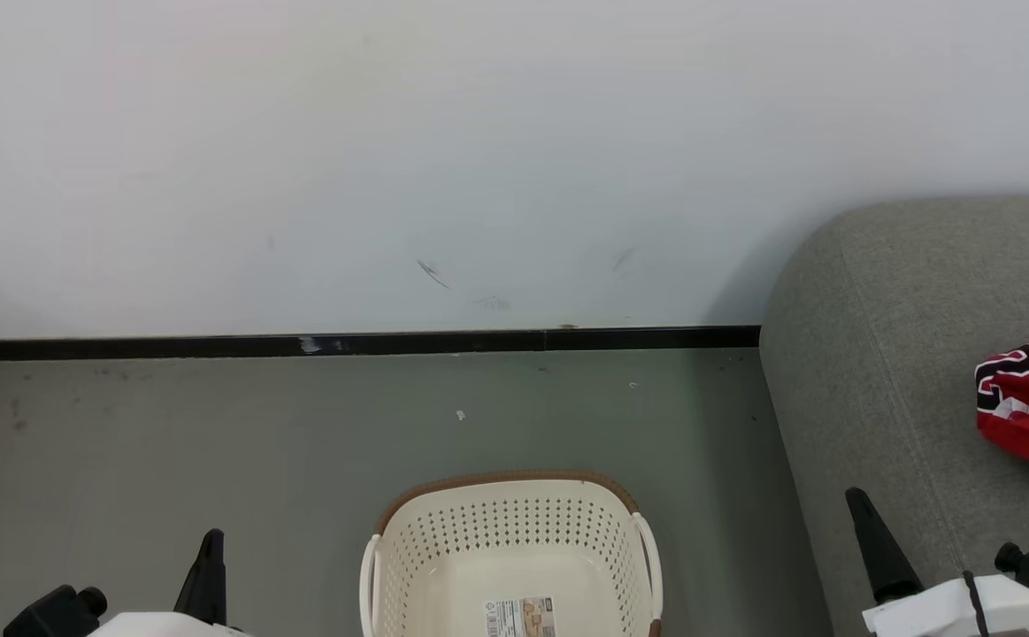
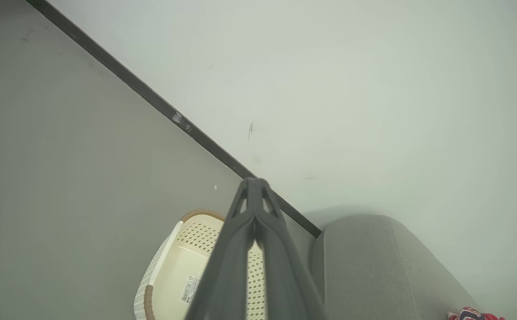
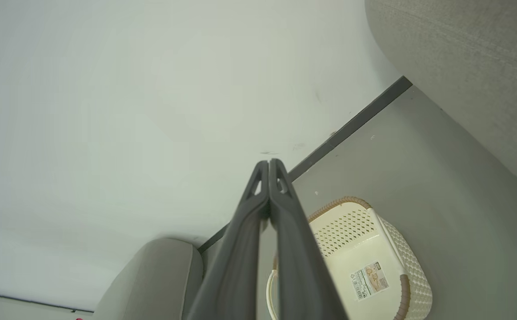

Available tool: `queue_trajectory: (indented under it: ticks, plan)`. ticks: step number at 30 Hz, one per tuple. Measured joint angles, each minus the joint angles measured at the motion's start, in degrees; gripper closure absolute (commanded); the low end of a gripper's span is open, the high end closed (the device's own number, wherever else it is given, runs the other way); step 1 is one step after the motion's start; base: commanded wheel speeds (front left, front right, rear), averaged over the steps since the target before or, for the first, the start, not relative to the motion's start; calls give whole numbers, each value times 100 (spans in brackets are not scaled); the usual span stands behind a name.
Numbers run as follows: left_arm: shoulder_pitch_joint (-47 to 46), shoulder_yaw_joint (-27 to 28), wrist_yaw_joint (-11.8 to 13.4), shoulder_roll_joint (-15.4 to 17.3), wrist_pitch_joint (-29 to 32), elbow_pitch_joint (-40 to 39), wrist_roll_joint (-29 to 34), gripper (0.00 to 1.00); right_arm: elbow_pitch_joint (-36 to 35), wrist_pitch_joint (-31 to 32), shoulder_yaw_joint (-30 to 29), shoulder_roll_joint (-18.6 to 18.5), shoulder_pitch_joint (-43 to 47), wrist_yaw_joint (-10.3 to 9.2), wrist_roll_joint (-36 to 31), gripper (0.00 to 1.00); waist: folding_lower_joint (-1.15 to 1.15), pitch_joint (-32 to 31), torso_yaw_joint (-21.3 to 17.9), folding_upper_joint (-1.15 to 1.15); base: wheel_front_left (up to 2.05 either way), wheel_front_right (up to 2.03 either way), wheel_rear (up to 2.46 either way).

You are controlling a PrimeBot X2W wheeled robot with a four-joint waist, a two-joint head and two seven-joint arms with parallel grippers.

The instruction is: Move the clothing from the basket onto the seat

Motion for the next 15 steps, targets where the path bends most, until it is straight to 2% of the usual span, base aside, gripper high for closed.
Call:
queue_trajectory:
  ticks: [6, 15]
  plan:
    - [-57, 123, -90, -49, 112, 14, -432, 100, 41, 104, -19, -40, -100, -1, 570, 100, -12, 26, -17, 0, 0, 0, 0]
    - [-143, 300, -322, -105, 267, 48, -1091, 100, 122, 252, -52, -89, -225, -1, 1429, 100, -17, 58, -42, 0, 0, 0, 0]
